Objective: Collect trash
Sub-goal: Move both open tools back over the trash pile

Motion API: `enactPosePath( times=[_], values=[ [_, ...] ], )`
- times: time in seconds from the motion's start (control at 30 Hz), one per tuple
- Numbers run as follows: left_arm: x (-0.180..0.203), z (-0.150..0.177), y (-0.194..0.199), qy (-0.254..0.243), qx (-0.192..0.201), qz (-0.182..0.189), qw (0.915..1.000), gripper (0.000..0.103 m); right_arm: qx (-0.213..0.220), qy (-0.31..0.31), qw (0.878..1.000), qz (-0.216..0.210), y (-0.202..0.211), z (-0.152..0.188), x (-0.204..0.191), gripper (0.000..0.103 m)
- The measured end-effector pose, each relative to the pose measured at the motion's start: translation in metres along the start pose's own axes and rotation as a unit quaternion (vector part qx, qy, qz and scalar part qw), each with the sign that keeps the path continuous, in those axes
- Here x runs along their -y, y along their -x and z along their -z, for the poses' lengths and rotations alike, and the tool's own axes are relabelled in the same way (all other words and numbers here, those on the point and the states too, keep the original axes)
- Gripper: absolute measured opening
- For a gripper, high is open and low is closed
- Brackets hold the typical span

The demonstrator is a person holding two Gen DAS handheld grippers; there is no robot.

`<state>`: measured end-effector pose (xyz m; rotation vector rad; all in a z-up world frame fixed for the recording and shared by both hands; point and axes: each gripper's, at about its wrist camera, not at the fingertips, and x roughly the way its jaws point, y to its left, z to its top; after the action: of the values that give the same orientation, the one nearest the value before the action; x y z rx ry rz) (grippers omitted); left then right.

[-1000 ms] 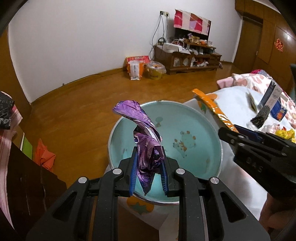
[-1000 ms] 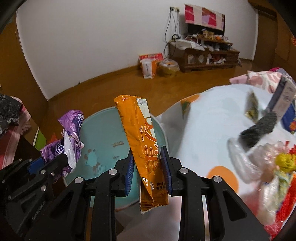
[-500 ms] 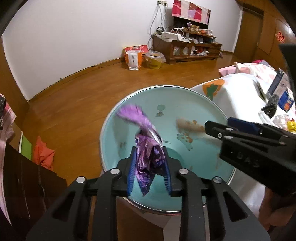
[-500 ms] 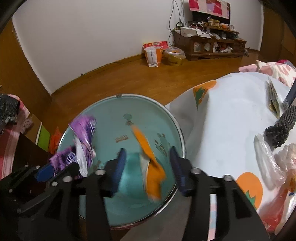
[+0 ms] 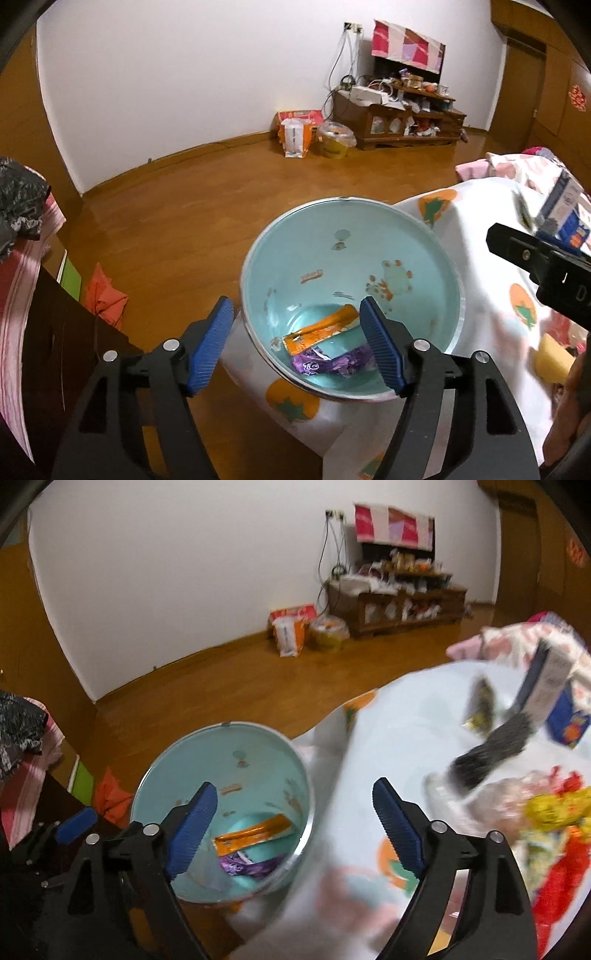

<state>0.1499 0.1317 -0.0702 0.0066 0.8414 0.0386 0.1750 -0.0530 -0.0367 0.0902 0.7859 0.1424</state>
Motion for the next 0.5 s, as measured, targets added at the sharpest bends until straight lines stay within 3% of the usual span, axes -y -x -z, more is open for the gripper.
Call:
enactPosePath(
  times=[0.33,0.5],
  values=[
    [0.042,0.01,0.045,-0.025,0.023,0.008,0.9994,0.083,0.015,-0.03,0.999,0.04,0.058,0.021,0.042,0.09],
    [0.062,0.017,0.061,-0.042,0.03,0.013,0.9986,0.084,0.026,-0.052,0.997,0.054,0.083,0.033,0.064,0.091]
  ],
)
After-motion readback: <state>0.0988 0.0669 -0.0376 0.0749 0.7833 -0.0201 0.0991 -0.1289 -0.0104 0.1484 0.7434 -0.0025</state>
